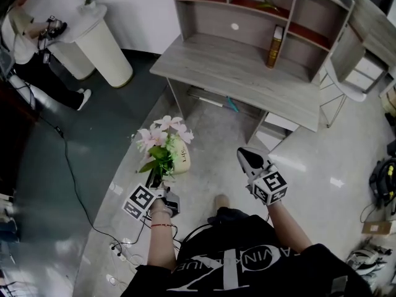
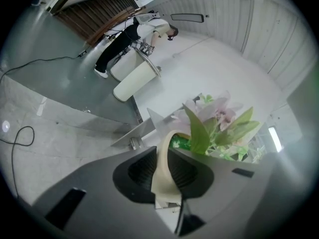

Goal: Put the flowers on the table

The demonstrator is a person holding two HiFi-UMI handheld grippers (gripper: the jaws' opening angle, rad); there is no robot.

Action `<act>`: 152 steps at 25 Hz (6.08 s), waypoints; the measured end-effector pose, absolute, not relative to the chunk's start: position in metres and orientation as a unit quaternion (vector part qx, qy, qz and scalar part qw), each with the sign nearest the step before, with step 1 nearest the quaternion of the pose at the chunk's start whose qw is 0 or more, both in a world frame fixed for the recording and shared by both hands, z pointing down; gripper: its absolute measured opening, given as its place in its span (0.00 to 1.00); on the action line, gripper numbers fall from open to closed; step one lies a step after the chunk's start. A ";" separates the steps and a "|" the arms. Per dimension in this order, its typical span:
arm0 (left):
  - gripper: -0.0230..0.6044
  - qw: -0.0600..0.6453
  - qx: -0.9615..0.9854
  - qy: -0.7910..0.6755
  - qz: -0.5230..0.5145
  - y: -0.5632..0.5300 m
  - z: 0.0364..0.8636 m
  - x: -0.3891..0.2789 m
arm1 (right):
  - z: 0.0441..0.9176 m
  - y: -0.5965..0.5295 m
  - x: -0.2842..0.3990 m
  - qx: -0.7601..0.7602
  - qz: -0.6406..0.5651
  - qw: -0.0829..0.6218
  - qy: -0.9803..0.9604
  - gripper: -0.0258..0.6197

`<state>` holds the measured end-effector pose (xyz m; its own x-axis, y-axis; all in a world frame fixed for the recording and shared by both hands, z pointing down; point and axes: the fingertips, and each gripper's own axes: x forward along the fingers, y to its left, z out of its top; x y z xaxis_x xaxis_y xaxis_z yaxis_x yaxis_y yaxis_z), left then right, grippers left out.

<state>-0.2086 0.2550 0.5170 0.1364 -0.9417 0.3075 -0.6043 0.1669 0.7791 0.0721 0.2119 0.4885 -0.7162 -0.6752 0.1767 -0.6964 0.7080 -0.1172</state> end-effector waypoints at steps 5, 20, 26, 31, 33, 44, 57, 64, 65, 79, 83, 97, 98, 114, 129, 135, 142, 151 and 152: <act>0.15 0.424 0.614 -0.633 -0.206 0.232 0.514 -0.209 | 0.491 0.188 0.078 0.372 0.082 0.057 -0.923 0.05; 0.15 0.433 0.621 -0.619 -0.210 0.176 0.510 -0.186 | 0.490 0.143 0.089 0.368 0.086 0.052 -0.924 0.05; 0.15 0.441 0.627 -0.611 -0.198 0.173 0.511 -0.177 | 0.495 0.138 0.095 0.373 0.096 0.051 -0.921 0.05; 0.15 0.450 0.617 -0.617 -0.193 0.174 0.521 -0.180 | 0.505 0.132 0.095 0.374 0.106 0.055 -0.920 0.06; 0.15 0.450 0.614 -0.618 -0.193 0.171 0.524 -0.183 | 0.508 0.126 0.094 0.374 0.108 0.057 -0.919 0.05; 0.15 0.465 0.619 -0.604 -0.191 0.102 0.529 -0.181 | 0.506 0.068 0.092 0.382 0.109 0.066 -0.915 0.06; 0.15 0.480 0.638 -0.580 -0.161 -0.009 0.526 -0.184 | 0.503 -0.019 0.087 0.410 0.118 0.072 -0.901 0.06; 0.15 0.483 0.648 -0.569 -0.152 -0.065 0.525 -0.199 | 0.500 -0.064 0.070 0.423 0.121 0.071 -0.895 0.06; 0.15 0.484 0.650 -0.567 -0.150 -0.072 0.526 -0.201 | 0.500 -0.071 0.067 0.425 0.121 0.073 -0.894 0.06; 0.15 0.495 0.660 -0.549 -0.136 -0.139 0.543 -0.224 | 0.505 -0.129 0.033 0.433 0.123 0.080 -0.890 0.06; 0.15 0.501 0.655 -0.549 -0.132 -0.139 0.549 -0.226 | 0.512 -0.134 0.029 0.429 0.131 0.086 -0.889 0.06; 0.15 0.500 0.651 -0.554 -0.136 -0.175 0.552 -0.243 | 0.512 -0.180 0.011 0.424 0.129 0.078 -0.893 0.06; 0.15 0.499 0.652 -0.554 -0.136 -0.181 0.551 -0.243 | 0.511 -0.186 0.010 0.425 0.129 0.076 -0.893 0.06; 0.15 0.492 0.664 -0.553 -0.103 -0.276 0.548 -0.253 | 0.513 -0.265 -0.009 0.422 0.137 0.076 -0.893 0.05; 0.15 0.477 0.680 -0.552 -0.068 -0.356 0.559 -0.237 | 0.528 -0.324 -0.001 0.422 0.151 0.082 -0.890 0.06; 0.15 0.464 0.691 -0.553 -0.041 -0.389 0.564 -0.228 | 0.532 -0.346 -0.002 0.418 0.157 0.081 -0.891 0.05; 0.14 0.438 0.707 -0.556 0.004 -0.427 0.569 -0.216 | 0.538 -0.364 -0.004 0.417 0.165 0.080 -0.890 0.06; 0.14 0.408 0.725 -0.551 0.067 -0.466 0.581 -0.200 | 0.548 -0.375 0.001 0.416 0.177 0.084 -0.888 0.06; 0.14 0.407 0.726 -0.550 0.070 -0.469 0.582 -0.199 | 0.548 -0.376 0.001 0.415 0.178 0.084 -0.888 0.06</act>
<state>-0.1987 -0.4690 0.5819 0.3845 -0.7416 0.5496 -0.8558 -0.0633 0.5133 0.0007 -0.3761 0.5481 -0.6412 -0.7079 0.2962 -0.7674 0.5919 -0.2466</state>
